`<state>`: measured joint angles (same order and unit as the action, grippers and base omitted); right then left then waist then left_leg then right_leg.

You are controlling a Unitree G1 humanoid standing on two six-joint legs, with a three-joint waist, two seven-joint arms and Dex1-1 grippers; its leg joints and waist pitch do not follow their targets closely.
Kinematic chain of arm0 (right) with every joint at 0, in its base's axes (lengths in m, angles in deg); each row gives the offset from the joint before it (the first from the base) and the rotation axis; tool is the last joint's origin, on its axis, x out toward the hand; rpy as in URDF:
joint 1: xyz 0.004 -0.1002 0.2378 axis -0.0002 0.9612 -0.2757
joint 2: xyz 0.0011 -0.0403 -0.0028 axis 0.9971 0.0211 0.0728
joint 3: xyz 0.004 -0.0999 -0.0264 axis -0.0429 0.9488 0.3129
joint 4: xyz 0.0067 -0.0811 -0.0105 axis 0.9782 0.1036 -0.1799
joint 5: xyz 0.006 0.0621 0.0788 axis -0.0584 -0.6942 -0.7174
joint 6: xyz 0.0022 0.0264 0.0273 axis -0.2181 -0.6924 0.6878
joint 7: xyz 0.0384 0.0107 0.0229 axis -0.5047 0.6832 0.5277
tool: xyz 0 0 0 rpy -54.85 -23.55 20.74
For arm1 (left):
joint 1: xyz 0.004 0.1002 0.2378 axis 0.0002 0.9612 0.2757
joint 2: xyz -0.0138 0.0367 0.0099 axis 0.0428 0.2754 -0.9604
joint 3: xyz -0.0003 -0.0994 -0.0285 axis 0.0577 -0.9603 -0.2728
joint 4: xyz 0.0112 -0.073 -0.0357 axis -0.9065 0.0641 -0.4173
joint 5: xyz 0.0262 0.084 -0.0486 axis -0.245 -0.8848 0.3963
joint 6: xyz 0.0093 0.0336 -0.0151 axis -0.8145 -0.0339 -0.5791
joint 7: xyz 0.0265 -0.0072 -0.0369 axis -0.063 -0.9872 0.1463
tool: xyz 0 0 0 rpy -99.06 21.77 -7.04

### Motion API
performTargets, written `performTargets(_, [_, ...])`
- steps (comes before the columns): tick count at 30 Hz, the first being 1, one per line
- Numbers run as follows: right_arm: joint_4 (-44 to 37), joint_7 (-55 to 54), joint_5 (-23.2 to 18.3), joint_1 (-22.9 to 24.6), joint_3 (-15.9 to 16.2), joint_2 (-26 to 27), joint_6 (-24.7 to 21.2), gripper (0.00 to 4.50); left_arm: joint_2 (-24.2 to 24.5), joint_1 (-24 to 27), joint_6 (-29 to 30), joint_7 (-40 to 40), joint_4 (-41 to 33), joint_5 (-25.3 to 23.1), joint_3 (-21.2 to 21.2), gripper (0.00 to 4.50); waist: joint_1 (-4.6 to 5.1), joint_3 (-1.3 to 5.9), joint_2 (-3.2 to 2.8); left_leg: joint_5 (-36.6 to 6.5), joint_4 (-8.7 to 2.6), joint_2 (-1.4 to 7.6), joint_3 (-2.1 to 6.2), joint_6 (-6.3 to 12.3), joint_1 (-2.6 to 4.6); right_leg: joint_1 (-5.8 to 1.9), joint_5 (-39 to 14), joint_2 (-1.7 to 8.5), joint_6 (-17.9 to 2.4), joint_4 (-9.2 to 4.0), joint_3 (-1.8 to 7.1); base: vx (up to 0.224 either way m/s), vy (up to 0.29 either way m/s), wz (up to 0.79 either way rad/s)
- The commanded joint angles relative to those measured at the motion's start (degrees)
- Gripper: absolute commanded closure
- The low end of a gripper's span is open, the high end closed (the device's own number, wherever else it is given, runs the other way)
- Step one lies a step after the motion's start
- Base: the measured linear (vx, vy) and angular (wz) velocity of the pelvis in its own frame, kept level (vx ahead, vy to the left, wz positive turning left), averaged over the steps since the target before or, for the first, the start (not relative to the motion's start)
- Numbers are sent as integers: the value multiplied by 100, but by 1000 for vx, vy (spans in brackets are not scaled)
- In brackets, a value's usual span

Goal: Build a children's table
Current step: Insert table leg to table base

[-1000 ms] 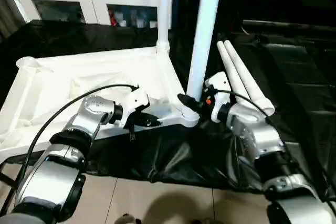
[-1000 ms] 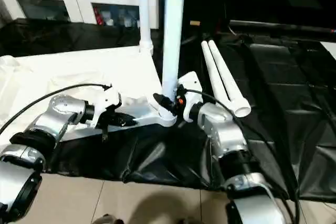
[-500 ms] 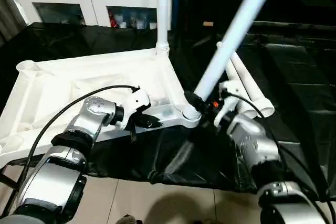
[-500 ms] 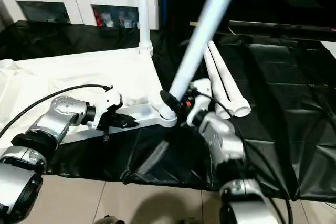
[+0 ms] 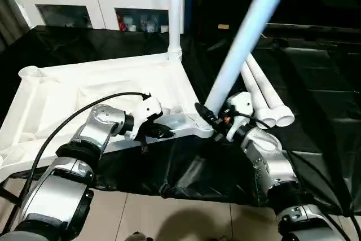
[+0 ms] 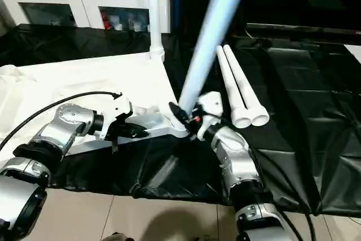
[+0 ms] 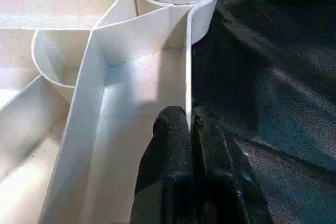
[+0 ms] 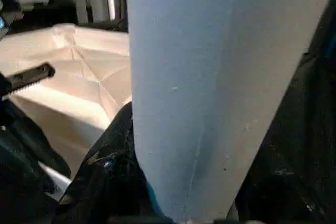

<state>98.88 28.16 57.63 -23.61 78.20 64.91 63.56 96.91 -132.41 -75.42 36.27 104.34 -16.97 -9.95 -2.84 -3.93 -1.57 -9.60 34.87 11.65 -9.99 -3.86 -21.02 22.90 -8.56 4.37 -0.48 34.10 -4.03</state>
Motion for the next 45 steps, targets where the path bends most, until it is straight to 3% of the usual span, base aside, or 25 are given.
performTargets(1, [362, -62, 272, 131, 122, -99, -261, 260, -2, -9, -44, -74, 20, -26, 29, 450, 68, 396, 12, -2596, -492, 92, 92, 14, 170, -131, -3252, 361, -858, -606, 173, 0, 0, 0])
performTargets(5, [463, 28, 314, 64, 194, -113, -353, 260, -18, 0, -46, -110, 29, -20, 14, 450, 92, 383, 9, -2640, -499, 96, 97, 29, 170, -119, -3294, 362, -868, -612, 171, 0, 0, 0])
performTargets(6, [580, 182, 294, -24, 234, -127, -514, 260, -28, 3, -45, -93, 26, -12, 8, 450, 103, 388, 50, -2665, -489, 89, 94, 39, 171, -117, -3325, 359, -870, -614, 167, 0, 0, 0])
performTargets(7, [631, 253, 279, -64, 249, -133, -591, 260, -31, 3, -48, -81, 25, -11, 8, 450, 103, 385, 40, -2678, -492, 91, 101, 42, 171, -122, -3345, 363, -870, -612, 166, 0, 0, 0])
performTargets(8, [750, 355, 304, -164, 289, -158, -588, 260, -35, -2, -53, -9, -5, 1, 12, 450, 116, 385, 91, -2647, -491, 93, 93, 53, 158, -123, -3389, 363, -846, -620, 167, 0, 0, 0])
performTargets(9, [793, 414, 285, -203, 291, -160, -623, 260, -34, -3, -62, 23, -17, 6, 14, 450, 107, 389, 66, -2642, -481, 92, 96, 55, 176, -109, -3418, 377, -851, -618, 169, 0, 0, 0])
performTargets(10, [817, 451, 271, -226, 290, -161, -647, 260, -34, -4, -68, 41, -24, 9, 15, 450, 114, 384, 71, -2594, -495, 99, 100, 62, 146, -123, -3438, 382, -827, -619, 173, 0, 0, 0])
performTargets(11, [882, 652, 195, -307, 286, -168, -742, 260, -8, 12, -123, 156, -93, 10, 46, 450, 121, 388, 140, -2589, -494, 104, 89, 75, 154, -110, -3452, 377, -814, -634, 175, 0, 0, 0])
performTargets(12, [886, 707, 178, -324, 289, -175, -757, 260, 6, 24, -142, 203, -129, 10, 59, 450, 115, 395, 101, -2569, -501, 107, 102, 68, 149, -122, -3407, 386, -833, -610, 181, 0, 0, 0])
performTargets(13, [918, 813, 154, -362, 294, -193, -783, 260, 34, 45, -173, 315, -177, 21, 80, 450, 126, 396, 153, -2561, -509, 114, 97, 75, 135, -122, -3389, 381, -826, -613, 181, 0, 0, 0])
performTargets(14, [922, 824, 152, -366, 295, -195, -786, 260, 36, 47, -176, 327, -182, 23, 82, 450, 119, 407, 121, -2554, -515, 124, 103, 53, 138, -121, -3300, 388, -853, -597, 192, 0, 0, 0])
performTargets(16, [936, 1028, 114, -407, 305, -234, -841, 260, 94, 86, -211, 526, -283, 50, 108, 450, 121, 430, 221, -2471, -536, 139, 92, 51, 104, -151, -3014, 383, -928, -554, 207, 0, 0, 0])
performTargets(18, [886, 1307, 57, -420, 331, -300, -904, 260, 187, 104, -211, 753, -422, 86, 127, 450, 94, 446, 187, -2321, -539, 158, 85, 84, 97, -161, -2714, 397, -1045, -508, 229, 0, 0, 0])
performTargets(22, [667, 1796, -62, -385, 395, -434, -992, 260, 406, 83, -238, 1222, -686, 191, 136, 450, 52, 475, 202, -1993, -545, 170, 33, 118, 75, -193, -1951, 361, -1285, -414, 244, 0, 0, 0])
performTargets(25, [568, 2057, -159, -310, 368, -467, -872, 260, 570, 11, -342, 1457, -674, 157, 162, 450, 4, 467, 217, -1893, -545, 174, 18, 121, 82, -197, -1933, 381, -1319, -409, 248, 0, 0, 0])
performTargets(30, [282, 2491, -260, -77, 481, -532, -865, 260, 630, -29, -406, 1814, -678, 260, 129, 450, -73, 462, 185, -1913, -572, 198, 12, 57, 97, -197, -1799, 367, -1339, -394, 250, 0, 0, 0])
performTargets(36, [20, 3028, -272, 90, 705, -611, -958, 260, 685, -16, -193, 2227, -852, 361, 205, 450, -128, 438, 186, -2163, -593, 208, 20, -30, 123, -177, -2088, 377, -1299, -422, 257, 0, 0, 0])
performTargets(39, [14, 3154, -126, 113, 855, -648, -765, 260, 695, -58, -263, 2212, -795, 293, 276, 450, -142, 435, 171, -2295, -591, 202, 29, -85, 141, -161, -2294, 390, -1246, -448, 259, 0, 0, 0])
performTargets(45, [351, 2575, -74, -24, 593, -516, -599, 260, 523, -94, -230, 1741, -718, 229, 170, 450, -143, 436, 157, -2353, -594, 198, 37, -152, 143, -153, -2253, 395, -1270, -450, 263, 0, 0, 0])
